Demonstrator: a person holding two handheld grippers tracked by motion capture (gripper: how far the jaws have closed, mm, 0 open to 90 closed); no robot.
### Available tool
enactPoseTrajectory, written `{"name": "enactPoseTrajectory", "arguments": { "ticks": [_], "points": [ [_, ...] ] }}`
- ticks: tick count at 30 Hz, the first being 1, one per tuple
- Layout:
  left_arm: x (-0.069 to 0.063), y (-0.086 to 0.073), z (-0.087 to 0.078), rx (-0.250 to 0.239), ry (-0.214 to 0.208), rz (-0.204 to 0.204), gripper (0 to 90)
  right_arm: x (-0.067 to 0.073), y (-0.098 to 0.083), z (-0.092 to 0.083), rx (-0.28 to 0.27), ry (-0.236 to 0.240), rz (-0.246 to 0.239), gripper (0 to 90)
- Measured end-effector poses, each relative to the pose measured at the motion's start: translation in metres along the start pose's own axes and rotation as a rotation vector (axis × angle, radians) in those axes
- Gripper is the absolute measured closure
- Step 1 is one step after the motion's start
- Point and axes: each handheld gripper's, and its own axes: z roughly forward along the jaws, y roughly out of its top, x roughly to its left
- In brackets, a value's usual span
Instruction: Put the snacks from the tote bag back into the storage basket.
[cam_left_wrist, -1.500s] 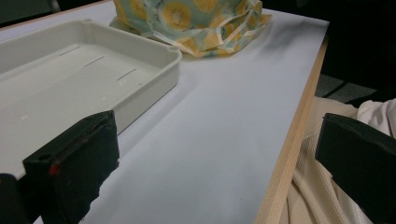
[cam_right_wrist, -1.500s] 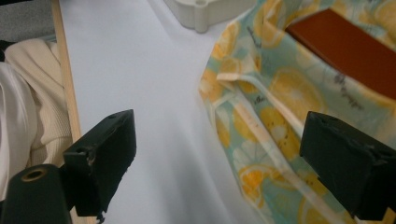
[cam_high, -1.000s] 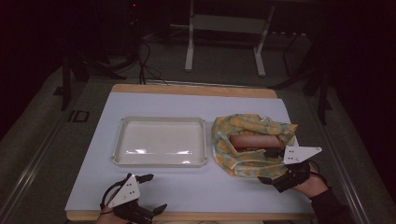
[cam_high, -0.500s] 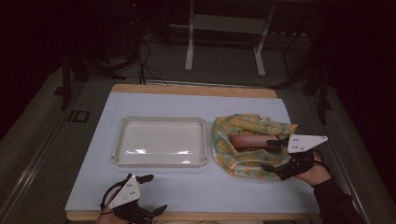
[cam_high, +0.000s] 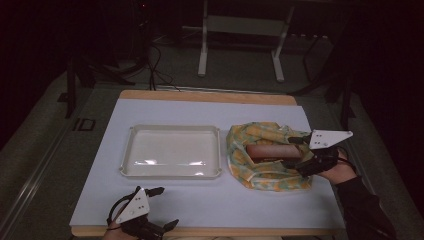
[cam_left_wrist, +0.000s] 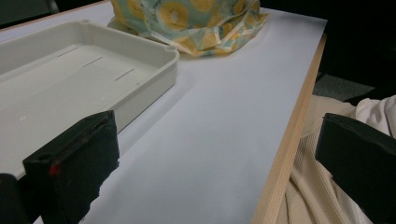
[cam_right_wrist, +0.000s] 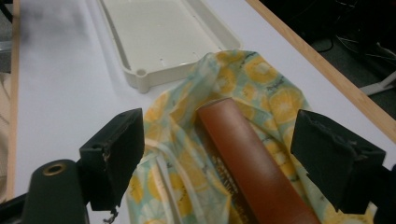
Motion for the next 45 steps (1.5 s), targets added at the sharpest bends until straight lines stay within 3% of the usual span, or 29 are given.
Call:
{"name": "enactPoseTrajectory", "arguments": {
  "ticks": [14, 23, 37, 45],
  "points": [
    [-0.002, -0.003, -0.004, 0.007, 0.016, -0.002, 0.0, -0.030, 0.007, 0.008, 0.034, -0.027, 0.003, 23.2],
    [-0.003, -0.005, -0.007, 0.005, 0.028, -0.008, 0.0, -0.041, 0.004, 0.018, 0.062, -0.025, -0.034, 32.5],
    [-0.005, -0.007, -0.011, 0.010, 0.041, -0.011, 0.0, -0.059, -0.028, 0.049, 0.224, 0.023, -0.007, 30.6],
    [-0.006, -0.007, -0.012, 0.006, 0.047, -0.012, 0.0, -0.066, -0.040, 0.056, 0.293, 0.035, 0.006, 28.9]
  ]
}}
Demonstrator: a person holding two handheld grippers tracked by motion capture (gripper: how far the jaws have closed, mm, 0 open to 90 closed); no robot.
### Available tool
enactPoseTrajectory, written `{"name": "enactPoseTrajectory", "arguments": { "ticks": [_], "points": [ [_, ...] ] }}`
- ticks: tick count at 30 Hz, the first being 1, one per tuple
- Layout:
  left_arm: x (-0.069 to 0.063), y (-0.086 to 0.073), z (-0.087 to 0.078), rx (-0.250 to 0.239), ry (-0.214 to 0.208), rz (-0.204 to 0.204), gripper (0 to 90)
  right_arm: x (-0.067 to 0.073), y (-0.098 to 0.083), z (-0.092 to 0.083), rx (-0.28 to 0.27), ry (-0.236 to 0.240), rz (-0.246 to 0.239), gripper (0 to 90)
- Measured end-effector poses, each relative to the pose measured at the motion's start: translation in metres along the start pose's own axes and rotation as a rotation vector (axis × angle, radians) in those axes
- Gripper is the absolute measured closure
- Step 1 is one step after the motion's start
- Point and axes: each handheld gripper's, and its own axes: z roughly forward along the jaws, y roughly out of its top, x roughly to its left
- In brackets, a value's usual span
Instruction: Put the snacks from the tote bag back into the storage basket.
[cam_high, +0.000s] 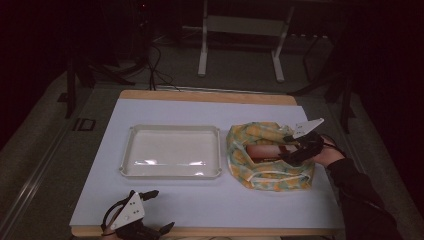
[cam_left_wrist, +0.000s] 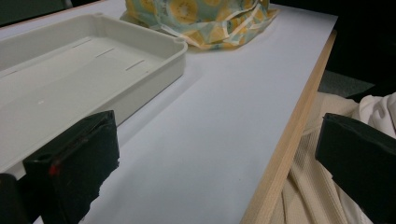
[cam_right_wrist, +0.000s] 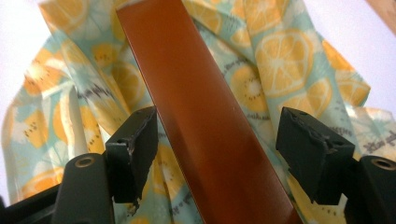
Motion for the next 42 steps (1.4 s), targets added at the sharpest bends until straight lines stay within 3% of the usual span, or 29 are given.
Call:
{"name": "enactPoseTrajectory", "arguments": {
  "ticks": [9, 17, 23, 29, 42],
  "points": [
    [0.000, 0.000, 0.000, 0.003, -0.003, 0.003, 0.0, 0.000, 0.001, 0.011, 0.090, 0.011, -0.018, 28.6],
    [0.000, 0.000, 0.000, 0.004, -0.005, 0.005, 0.0, 0.001, 0.000, 0.019, 0.130, 0.015, -0.042, 29.2],
    [0.000, 0.000, 0.000, 0.005, -0.006, 0.004, 0.0, 0.003, -0.003, 0.019, 0.121, -0.003, -0.089, 38.3],
    [0.000, 0.000, 0.000, 0.005, -0.008, 0.002, 0.0, 0.003, -0.004, 0.017, 0.116, 0.004, -0.117, 41.7],
    [0.000, 0.000, 0.001, 0.007, -0.009, 0.000, 0.0, 0.000, -0.001, 0.000, 0.066, 0.026, -0.097, 43.1]
  ]
}}
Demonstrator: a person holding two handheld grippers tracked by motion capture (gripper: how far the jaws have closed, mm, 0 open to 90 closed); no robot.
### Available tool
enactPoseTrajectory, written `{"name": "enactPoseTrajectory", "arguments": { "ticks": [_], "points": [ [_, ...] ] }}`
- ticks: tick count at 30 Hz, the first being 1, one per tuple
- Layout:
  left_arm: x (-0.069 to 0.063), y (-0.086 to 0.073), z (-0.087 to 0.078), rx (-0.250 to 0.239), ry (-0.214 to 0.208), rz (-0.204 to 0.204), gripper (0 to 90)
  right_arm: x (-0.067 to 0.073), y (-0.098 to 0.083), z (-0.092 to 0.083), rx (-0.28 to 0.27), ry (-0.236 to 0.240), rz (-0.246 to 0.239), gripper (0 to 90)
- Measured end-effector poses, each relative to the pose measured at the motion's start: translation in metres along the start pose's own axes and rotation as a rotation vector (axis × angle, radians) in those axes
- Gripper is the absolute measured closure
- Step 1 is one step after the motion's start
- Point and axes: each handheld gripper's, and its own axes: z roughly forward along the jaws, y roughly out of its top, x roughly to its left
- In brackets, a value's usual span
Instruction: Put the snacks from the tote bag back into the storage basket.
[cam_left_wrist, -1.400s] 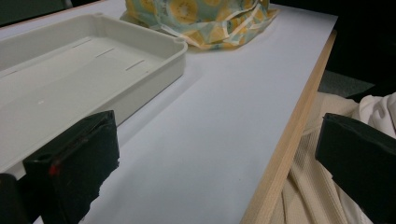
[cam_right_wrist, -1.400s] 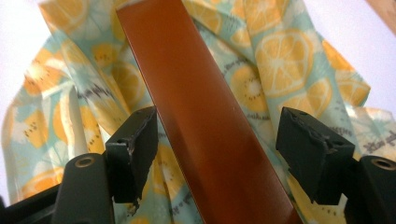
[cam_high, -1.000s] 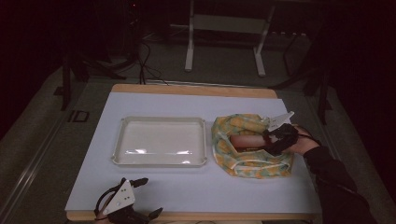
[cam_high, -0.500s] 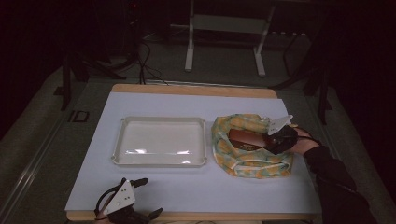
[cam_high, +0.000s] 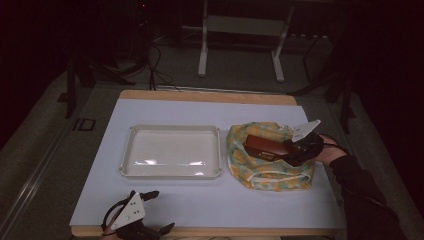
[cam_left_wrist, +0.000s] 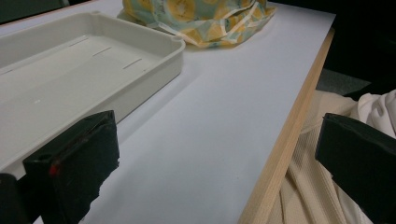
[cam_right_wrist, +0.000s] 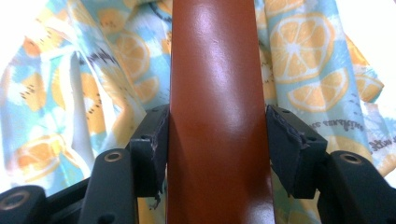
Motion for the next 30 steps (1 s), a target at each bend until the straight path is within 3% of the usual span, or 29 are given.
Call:
{"name": "enactPoseTrajectory", "arguments": {
  "ticks": [30],
  "points": [
    [0.000, 0.000, 0.001, 0.002, -0.010, 0.003, 0.0, -0.006, 0.031, -0.043, -0.036, -0.062, -0.047, 43.4]
  ]
}}
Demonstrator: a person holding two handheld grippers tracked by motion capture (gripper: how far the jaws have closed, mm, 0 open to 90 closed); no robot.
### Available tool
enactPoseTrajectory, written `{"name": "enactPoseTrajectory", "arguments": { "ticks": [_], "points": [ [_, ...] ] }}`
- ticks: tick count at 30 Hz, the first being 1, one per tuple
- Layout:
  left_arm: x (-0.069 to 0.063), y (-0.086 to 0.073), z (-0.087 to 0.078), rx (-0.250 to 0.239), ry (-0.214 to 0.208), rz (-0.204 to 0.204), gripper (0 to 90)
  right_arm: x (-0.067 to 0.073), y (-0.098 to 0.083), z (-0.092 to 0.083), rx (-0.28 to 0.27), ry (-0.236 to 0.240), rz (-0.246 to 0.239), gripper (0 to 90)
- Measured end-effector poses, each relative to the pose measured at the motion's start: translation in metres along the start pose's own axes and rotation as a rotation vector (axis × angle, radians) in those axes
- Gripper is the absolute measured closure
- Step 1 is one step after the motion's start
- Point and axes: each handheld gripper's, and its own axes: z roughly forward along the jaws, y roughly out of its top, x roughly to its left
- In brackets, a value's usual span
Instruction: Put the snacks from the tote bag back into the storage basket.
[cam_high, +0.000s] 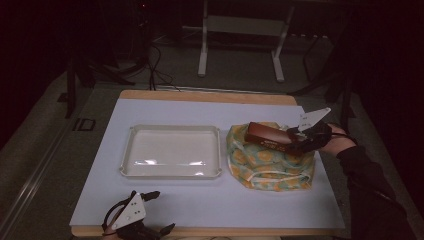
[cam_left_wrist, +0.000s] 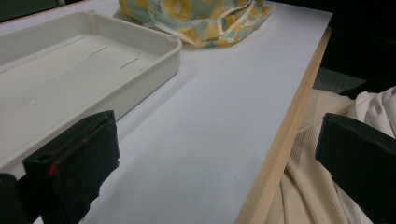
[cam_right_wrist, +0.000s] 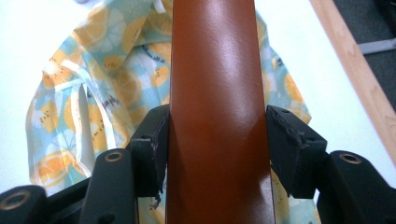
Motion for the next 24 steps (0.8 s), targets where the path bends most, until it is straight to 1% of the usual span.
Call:
{"name": "enactPoseTrajectory", "arguments": {
  "ticks": [5, 12, 15, 18, 24],
  "points": [
    [0.000, 0.000, -0.001, -0.005, 0.002, -0.001, 0.0, 0.000, 0.007, -0.006, 0.003, -0.005, -0.010, 43.4],
    [0.000, 0.001, 0.000, -0.012, 0.000, -0.005, 0.0, -0.001, 0.015, -0.008, 0.007, 0.002, -0.021, 43.4],
    [0.000, 0.001, -0.001, -0.017, 0.008, -0.004, 0.0, -0.002, 0.019, -0.008, 0.010, 0.012, -0.026, 43.4],
    [0.000, 0.002, -0.002, -0.037, 0.015, -0.009, 0.0, -0.002, 0.024, -0.009, 0.013, 0.007, -0.033, 43.4],
    [0.000, 0.003, -0.002, -0.041, 0.022, -0.005, 0.0, -0.002, 0.034, -0.011, 0.006, 0.002, -0.048, 43.4]
  ]
}}
